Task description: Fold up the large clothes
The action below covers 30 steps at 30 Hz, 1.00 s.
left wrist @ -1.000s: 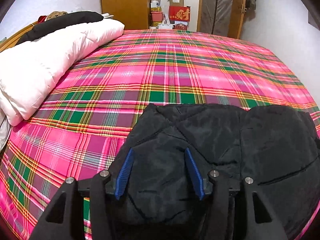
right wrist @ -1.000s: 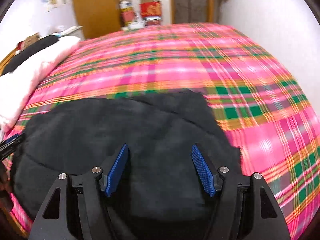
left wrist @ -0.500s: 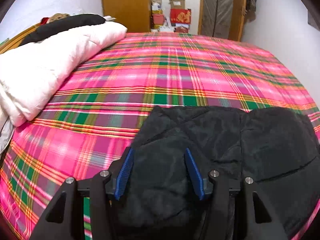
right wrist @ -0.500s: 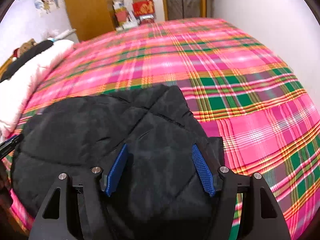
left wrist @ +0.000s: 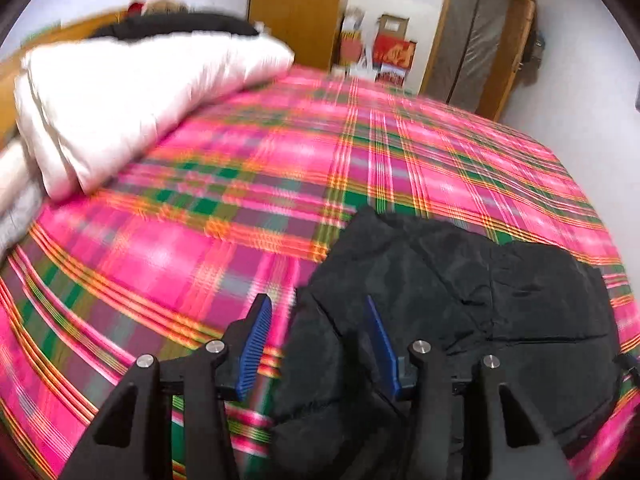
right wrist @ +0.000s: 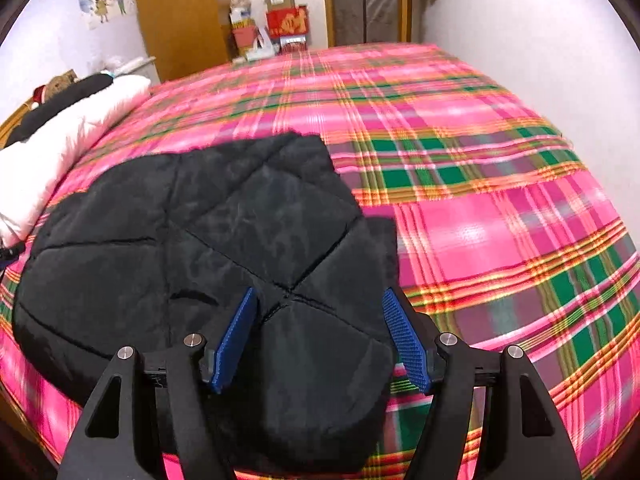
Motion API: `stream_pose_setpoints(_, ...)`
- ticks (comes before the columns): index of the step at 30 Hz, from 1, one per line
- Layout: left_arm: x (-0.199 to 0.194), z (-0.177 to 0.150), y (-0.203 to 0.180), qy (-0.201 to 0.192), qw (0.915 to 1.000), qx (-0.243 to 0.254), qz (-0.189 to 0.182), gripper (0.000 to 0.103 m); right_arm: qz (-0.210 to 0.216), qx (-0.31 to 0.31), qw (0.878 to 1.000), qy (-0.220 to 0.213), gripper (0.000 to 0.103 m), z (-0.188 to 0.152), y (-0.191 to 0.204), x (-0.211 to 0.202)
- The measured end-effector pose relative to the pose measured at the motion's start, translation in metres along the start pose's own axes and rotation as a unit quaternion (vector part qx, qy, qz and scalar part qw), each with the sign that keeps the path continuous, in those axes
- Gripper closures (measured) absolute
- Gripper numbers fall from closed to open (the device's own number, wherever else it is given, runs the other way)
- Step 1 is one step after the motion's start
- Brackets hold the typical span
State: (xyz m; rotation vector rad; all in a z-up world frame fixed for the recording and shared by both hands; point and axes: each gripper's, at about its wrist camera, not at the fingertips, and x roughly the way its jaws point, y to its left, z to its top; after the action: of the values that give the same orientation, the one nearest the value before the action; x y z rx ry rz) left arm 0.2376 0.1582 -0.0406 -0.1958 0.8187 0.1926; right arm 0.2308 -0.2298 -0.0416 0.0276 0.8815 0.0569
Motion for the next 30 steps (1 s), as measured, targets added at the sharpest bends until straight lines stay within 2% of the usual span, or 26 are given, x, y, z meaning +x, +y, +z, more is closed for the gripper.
stream_pose_setpoints(1,0.005,-0.003,0.000,0.011,0.9999,0.010,0.009,0.052,-0.001,0.003,1.000,0.007,0.036,-0.003,-0.003,0.004)
stream_pose_setpoints(2,0.018,-0.008,0.001,0.040,0.9990,0.013,0.014,0.052,-0.001,0.009,1.000,0.017,0.036,-0.007,-0.007,0.010)
stream_pose_setpoints(4,0.041,-0.018,0.008,0.093,0.9956,-0.006,-0.006,0.052,0.011,0.027,0.999,0.032,0.036,-0.012,-0.015,0.021)
stream_pose_setpoints(5,0.044,-0.020,0.012,0.100,0.9947,-0.017,-0.014,0.052,0.016,0.036,0.999,0.035,0.036,-0.013,-0.017,0.024)
stream_pose_setpoints(8,0.028,-0.016,0.016,0.089,0.9952,-0.039,-0.016,0.053,0.013,0.037,0.999,0.036,0.036,-0.012,-0.016,0.015)
stream_pose_setpoints(9,0.017,-0.017,0.017,0.078,0.9955,-0.047,-0.028,0.054,0.015,0.036,0.999,0.034,0.036,-0.011,-0.015,0.010)
stream_pose_setpoints(10,0.008,-0.019,0.016,0.071,0.9954,-0.049,-0.042,0.053,0.022,0.036,0.999,0.031,0.036,-0.012,-0.014,0.003)
stream_pose_setpoints(12,0.002,-0.030,0.014,0.073,0.9954,-0.041,-0.046,0.053,0.029,0.036,0.998,0.034,0.036,-0.018,-0.013,-0.001)
stream_pose_setpoints(14,0.014,-0.037,0.012,0.099,0.9937,-0.031,-0.043,0.053,0.030,0.036,0.998,0.044,0.036,-0.027,-0.015,0.005)
stream_pose_setpoints(16,0.027,-0.036,0.015,0.113,0.9914,-0.045,-0.049,0.050,0.042,0.051,0.996,0.054,0.036,-0.029,-0.020,0.017)
stream_pose_setpoints(20,0.047,-0.036,0.023,0.120,0.9879,-0.077,-0.060,0.046,0.046,0.048,0.996,0.057,0.034,-0.030,-0.022,0.029)
stream_pose_setpoints(24,0.064,-0.041,0.027,0.129,0.9808,-0.115,-0.091,0.042,0.056,0.051,0.995,0.063,0.034,-0.029,-0.027,0.036)
stream_pose_setpoints(30,0.078,-0.044,0.015,0.127,0.9799,-0.115,-0.103,0.040,0.074,0.070,0.992,0.075,0.028,-0.029,-0.038,0.052)
